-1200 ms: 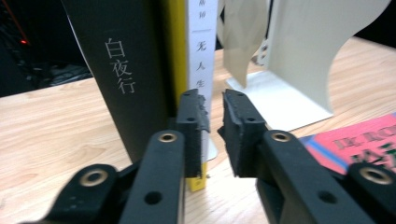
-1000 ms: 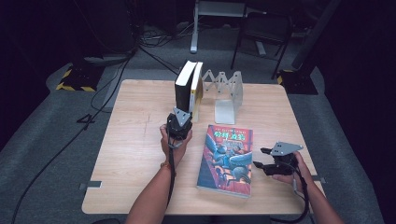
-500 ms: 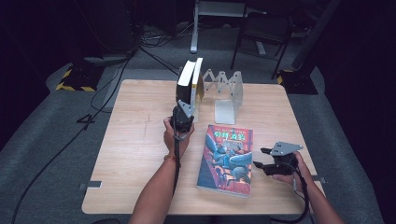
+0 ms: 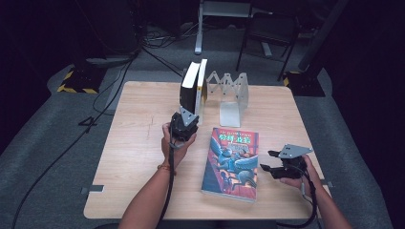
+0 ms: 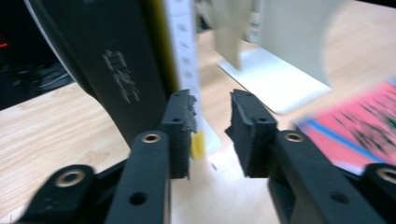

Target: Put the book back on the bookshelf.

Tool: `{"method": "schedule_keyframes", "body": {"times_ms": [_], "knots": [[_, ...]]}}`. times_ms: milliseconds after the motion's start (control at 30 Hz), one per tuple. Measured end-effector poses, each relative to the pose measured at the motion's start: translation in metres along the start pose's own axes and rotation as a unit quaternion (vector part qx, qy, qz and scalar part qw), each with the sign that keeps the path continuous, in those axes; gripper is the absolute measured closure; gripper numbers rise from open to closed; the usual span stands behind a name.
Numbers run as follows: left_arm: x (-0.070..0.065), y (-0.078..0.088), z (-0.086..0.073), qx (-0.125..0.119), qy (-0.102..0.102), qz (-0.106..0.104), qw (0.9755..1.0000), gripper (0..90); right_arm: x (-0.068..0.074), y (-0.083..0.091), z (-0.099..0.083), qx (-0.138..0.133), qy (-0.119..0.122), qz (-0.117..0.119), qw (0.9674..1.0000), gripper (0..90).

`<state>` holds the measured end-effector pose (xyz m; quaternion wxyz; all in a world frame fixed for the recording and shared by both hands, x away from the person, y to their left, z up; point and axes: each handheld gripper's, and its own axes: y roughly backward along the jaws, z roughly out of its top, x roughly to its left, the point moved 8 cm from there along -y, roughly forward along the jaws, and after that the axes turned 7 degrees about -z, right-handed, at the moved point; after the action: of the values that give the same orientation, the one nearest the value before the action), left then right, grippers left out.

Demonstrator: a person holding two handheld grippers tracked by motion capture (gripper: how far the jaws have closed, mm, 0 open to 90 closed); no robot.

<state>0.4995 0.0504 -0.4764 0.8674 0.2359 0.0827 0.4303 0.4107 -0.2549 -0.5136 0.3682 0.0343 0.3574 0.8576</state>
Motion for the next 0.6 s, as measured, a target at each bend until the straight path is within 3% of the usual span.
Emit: {"method": "schedule_keyframes", "body": {"times_ms": [100, 233, 333, 367, 433, 500, 533, 600], "knots": [[-0.012, 0.015, -0.013, 0.016, -0.037, -0.032, 0.9987, 60.0, 0.001, 0.006, 0.005, -0.009, -0.003, 0.001, 1.0, 36.4], [-0.025, 0.034, -0.04, 0.045, -0.066, -0.078, 0.9938, 54.4, 0.005, 0.011, 0.011, -0.016, -0.007, 0.008, 0.9998, 36.3], [-0.033, 0.044, -0.058, 0.068, -0.074, -0.107, 0.9891, 50.3, 0.012, 0.012, 0.013, -0.016, -0.008, 0.016, 0.9997, 36.1], [-0.033, 0.044, -0.058, 0.068, -0.074, -0.107, 0.9891, 49.0, 0.012, 0.012, 0.013, -0.016, -0.008, 0.016, 0.9997, 36.1], [-0.038, 0.051, -0.07, 0.082, -0.081, -0.124, 0.9856, 48.4, 0.026, 0.014, 0.007, -0.007, -0.012, 0.034, 0.9993, 35.3], [-0.044, 0.059, -0.084, 0.098, -0.084, -0.141, 0.9816, 48.0, 0.03, 0.015, 0.004, -0.004, -0.015, 0.037, 0.9992, 34.7], [-0.044, 0.059, -0.084, 0.098, -0.084, -0.141, 0.9816, 47.1, 0.039, 0.018, 0.001, -0.001, -0.021, 0.048, 0.9986, 33.7], [-0.048, 0.064, -0.092, 0.104, -0.081, -0.159, 0.9784, 46.2, 0.043, 0.019, 0.0, -0.002, -0.022, 0.053, 0.9984, 33.4]]}}
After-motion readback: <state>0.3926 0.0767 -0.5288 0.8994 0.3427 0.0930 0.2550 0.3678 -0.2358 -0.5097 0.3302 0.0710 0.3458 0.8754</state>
